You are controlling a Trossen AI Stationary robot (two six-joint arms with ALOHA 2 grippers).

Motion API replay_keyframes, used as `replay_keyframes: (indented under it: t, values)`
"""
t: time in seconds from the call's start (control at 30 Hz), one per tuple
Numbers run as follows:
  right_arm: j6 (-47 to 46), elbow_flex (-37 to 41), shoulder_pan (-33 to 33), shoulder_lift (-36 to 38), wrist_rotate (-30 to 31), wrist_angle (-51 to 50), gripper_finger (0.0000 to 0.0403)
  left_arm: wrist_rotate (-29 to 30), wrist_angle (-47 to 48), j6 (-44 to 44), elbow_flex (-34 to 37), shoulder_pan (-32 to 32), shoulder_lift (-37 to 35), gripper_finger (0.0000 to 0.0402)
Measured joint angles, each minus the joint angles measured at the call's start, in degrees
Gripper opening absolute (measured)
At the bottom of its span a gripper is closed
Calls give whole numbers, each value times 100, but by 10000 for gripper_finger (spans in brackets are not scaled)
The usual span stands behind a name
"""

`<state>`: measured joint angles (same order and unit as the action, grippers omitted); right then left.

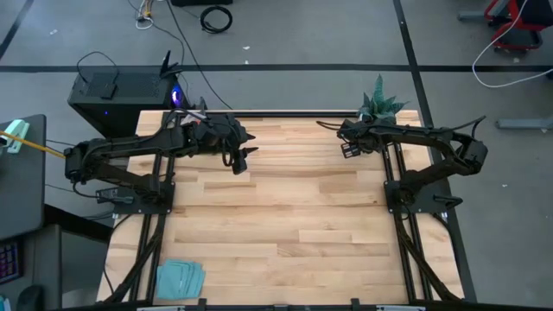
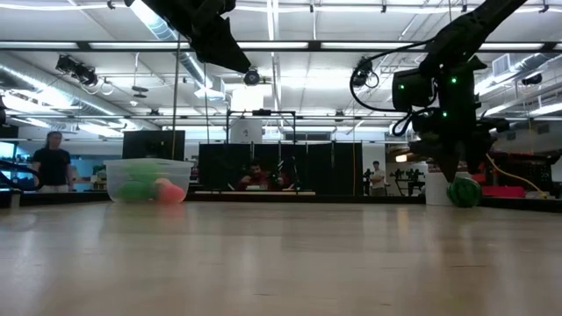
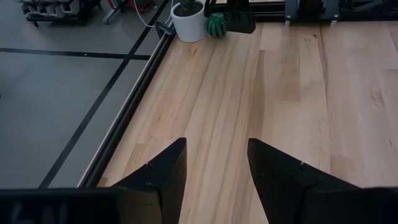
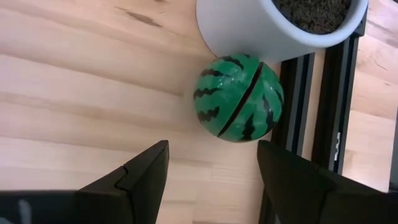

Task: Pick and placing Produce into tupperware
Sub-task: Put the green watermelon into the transparent bin

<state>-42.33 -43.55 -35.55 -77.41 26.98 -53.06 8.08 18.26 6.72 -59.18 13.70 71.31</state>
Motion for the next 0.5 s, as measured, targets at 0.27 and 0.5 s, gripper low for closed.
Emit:
replay_keyframes:
  t: [0.27,0.5]
  values:
    - [-12,0,0,0,0,0,252,1,0,-2,0,0,0,175]
    - [40,0,0,0,0,14,252,2,0,-2,0,0,0,180]
